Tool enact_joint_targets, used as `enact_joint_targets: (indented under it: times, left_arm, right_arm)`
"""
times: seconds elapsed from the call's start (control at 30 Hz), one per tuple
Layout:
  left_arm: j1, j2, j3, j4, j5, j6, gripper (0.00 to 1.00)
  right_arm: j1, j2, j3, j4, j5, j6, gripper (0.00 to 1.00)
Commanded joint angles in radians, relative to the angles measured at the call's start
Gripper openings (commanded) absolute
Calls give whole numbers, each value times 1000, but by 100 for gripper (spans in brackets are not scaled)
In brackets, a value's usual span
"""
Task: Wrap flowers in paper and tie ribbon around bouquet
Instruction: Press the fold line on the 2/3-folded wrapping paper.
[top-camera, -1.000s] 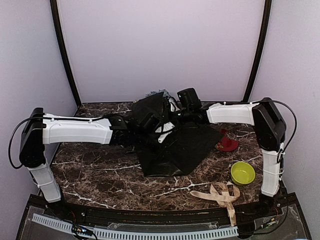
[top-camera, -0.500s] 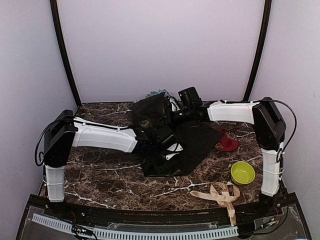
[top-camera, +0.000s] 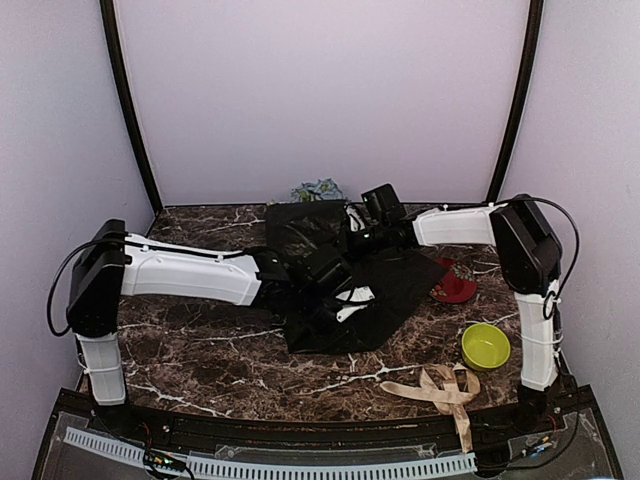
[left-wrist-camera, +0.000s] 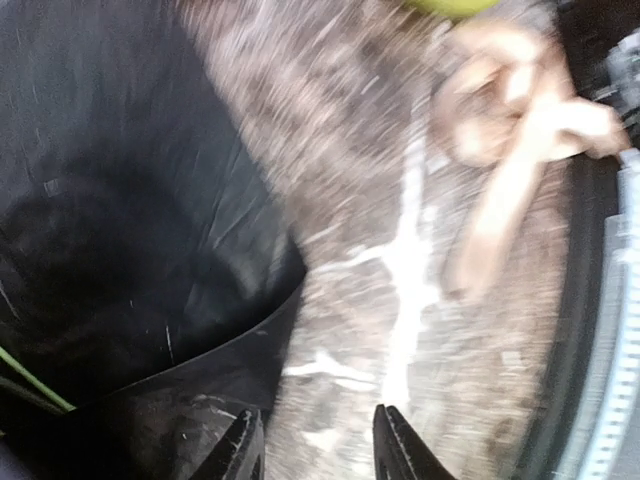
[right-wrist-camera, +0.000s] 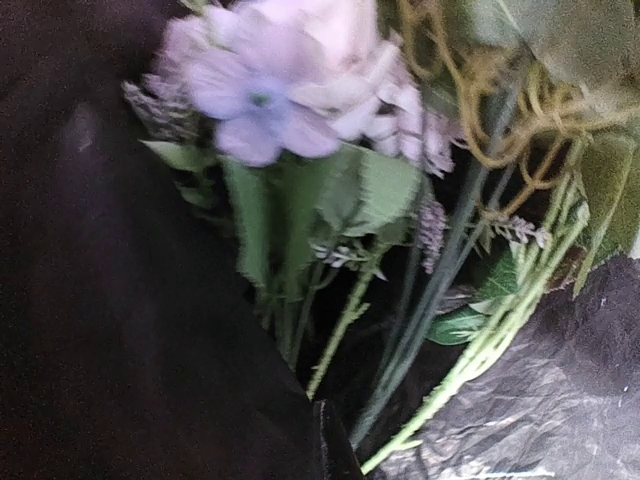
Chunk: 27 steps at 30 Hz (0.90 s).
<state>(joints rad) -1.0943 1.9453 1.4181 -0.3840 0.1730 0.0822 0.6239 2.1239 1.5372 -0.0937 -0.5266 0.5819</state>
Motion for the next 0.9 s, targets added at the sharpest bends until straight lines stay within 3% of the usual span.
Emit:
enact_joint_targets:
  times: [0.0, 0.43, 0.6, 0.87]
  left_arm:
    - [-3, -186, -57, 66, 79, 21, 39]
    - [175, -321, -281, 48, -283, -137, 32]
    - [175, -280, -301, 32, -308, -154, 32]
    - [172, -180, -278, 40, -228, -195, 36]
  right_arm:
    - [-12, 35, 4, 25, -9, -14, 0]
    - [-12, 10, 1, 25, -15, -20, 0]
    - [-10, 2, -2, 28, -21, -17, 0]
    - [-5, -28, -29, 25, -15, -23, 1]
